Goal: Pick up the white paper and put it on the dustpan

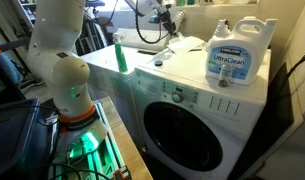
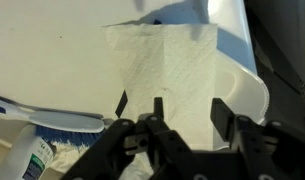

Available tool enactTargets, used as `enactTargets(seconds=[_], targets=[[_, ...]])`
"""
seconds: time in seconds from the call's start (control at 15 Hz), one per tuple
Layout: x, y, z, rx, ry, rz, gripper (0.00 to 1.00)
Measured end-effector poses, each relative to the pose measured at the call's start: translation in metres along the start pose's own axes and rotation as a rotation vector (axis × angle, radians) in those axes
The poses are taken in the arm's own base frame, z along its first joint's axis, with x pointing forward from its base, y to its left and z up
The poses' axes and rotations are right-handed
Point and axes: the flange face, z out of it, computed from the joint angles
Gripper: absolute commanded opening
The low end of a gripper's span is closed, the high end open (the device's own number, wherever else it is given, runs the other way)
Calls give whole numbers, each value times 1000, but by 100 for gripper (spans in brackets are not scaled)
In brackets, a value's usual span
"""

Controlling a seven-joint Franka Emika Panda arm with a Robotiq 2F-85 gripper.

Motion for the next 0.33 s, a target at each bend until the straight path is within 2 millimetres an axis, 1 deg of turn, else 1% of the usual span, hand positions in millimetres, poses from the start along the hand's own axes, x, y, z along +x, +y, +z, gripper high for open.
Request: enactTargets(seconds=[0.07,0.13,0.2,0.27,0.33], targets=[[-1,1,-7,-9,-21,-17,92],[-1,1,-20,-12,-29,-51,98],[-2,1,-37,3,-20,-104,100],[-5,1,-58,21,-2,-160,89],[-10,1,-80,39,22,-210,96]])
